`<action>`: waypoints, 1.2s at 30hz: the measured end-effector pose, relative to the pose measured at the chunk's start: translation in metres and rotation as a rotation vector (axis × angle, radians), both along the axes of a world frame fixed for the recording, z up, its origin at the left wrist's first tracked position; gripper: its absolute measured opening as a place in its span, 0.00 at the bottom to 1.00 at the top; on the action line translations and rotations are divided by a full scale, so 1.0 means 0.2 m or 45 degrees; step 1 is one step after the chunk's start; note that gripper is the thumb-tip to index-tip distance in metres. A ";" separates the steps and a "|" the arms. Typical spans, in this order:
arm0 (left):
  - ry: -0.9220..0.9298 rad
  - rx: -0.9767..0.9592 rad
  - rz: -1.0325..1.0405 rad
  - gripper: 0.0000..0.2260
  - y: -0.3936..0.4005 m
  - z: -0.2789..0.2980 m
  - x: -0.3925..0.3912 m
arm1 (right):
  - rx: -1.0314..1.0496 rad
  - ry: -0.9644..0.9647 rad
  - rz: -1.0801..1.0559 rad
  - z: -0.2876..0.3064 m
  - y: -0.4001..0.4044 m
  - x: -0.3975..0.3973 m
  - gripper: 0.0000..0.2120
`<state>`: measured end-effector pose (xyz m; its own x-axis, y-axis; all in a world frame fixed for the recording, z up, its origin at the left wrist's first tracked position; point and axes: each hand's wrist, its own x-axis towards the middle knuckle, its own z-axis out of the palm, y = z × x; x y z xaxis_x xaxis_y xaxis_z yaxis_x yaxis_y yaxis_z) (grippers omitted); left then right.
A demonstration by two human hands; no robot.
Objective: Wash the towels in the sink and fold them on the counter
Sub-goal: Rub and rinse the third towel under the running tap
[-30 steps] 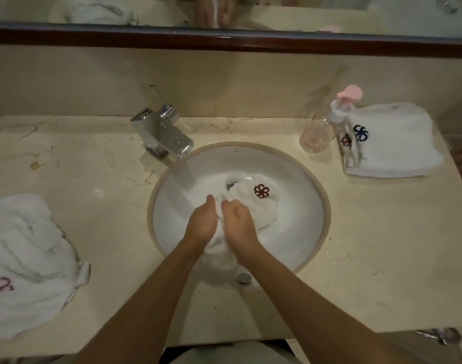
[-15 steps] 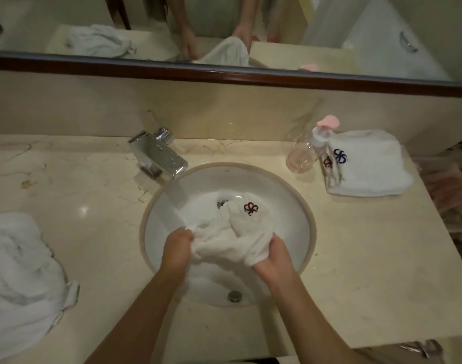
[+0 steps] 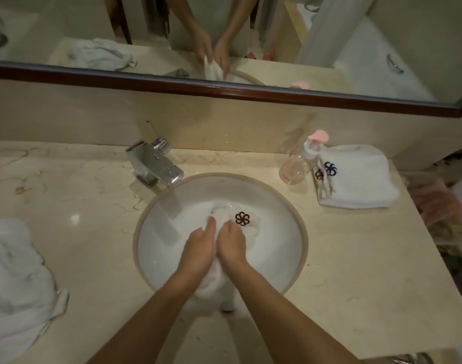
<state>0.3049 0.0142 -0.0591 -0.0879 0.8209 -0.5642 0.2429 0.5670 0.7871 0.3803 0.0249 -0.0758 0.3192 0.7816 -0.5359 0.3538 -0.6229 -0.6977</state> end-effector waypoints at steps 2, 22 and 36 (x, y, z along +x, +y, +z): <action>0.131 0.099 -0.133 0.25 -0.03 0.08 0.04 | -0.068 0.247 -0.232 -0.06 0.08 0.03 0.13; 0.309 0.140 -0.430 0.25 -0.11 -0.09 -0.09 | -0.241 0.208 -0.241 -0.15 0.13 0.07 0.19; -0.859 -0.774 0.446 0.30 -0.15 -0.16 -0.14 | -0.280 1.210 -0.729 -0.03 -0.32 0.16 0.20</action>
<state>0.2770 -0.0151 -0.0914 0.2256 0.3617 -0.9046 -0.4121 0.8768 0.2478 0.4119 -0.0398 -0.0825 -0.0101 0.5103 -0.8600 -0.6382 -0.6653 -0.3873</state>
